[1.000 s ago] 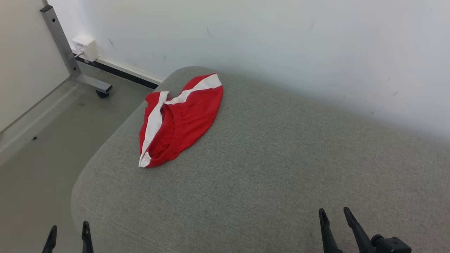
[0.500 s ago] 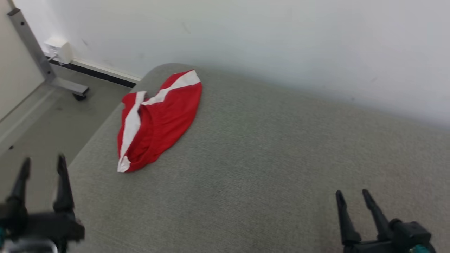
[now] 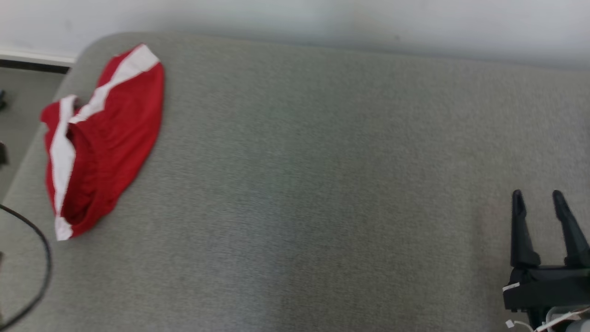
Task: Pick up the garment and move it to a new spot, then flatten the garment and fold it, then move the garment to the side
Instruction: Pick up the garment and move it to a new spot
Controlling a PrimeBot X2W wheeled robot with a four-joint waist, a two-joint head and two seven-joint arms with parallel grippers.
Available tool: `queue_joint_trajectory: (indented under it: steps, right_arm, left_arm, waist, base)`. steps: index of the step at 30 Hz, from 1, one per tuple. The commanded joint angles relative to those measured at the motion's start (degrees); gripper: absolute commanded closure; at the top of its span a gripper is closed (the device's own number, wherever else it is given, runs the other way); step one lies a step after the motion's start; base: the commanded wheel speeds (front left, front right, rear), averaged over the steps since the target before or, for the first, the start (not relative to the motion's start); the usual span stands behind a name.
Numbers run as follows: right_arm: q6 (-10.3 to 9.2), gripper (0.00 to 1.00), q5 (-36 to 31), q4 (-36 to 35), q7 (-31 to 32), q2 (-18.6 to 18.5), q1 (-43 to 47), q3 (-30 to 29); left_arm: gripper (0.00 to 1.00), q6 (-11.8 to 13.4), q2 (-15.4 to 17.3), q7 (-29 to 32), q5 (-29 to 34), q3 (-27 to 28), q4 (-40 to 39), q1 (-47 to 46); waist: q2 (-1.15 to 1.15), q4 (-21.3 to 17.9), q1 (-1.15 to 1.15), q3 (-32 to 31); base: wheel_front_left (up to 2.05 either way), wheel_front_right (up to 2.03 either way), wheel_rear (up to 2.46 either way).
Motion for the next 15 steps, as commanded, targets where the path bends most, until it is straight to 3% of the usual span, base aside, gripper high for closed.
queue_joint_trajectory:
  steps: [1,8,15]
  right_arm:
    - [-0.15,0.0,-0.34,-0.66,0.02,-0.38,-1.3,-0.62]
    - [-0.15,0.0,0.02,-2.37,-0.07,-1.03,-3.62,-1.96]
    - [-0.15,0.0,-0.21,-2.83,0.09,-1.24,-4.67,-2.64]
  left_arm:
    - [0.0,-0.44,1.98,0.56,-0.52,0.57,2.25,-3.36]
    - [0.0,-0.94,5.35,4.53,-2.02,0.46,12.95,-12.11]
    - [0.0,-1.26,7.11,8.73,-2.27,-0.61,22.55,-15.05]
  waist:
    - [-0.02,-10.06,-0.02,10.46]
    - [-0.02,-13.15,-0.02,14.77]
    - [-0.02,-13.87,-0.02,16.17]
  base:
    - [0.0,0.0,0.0]
    - [0.0,0.0,0.0]
    - [0.0,0.0,0.0]
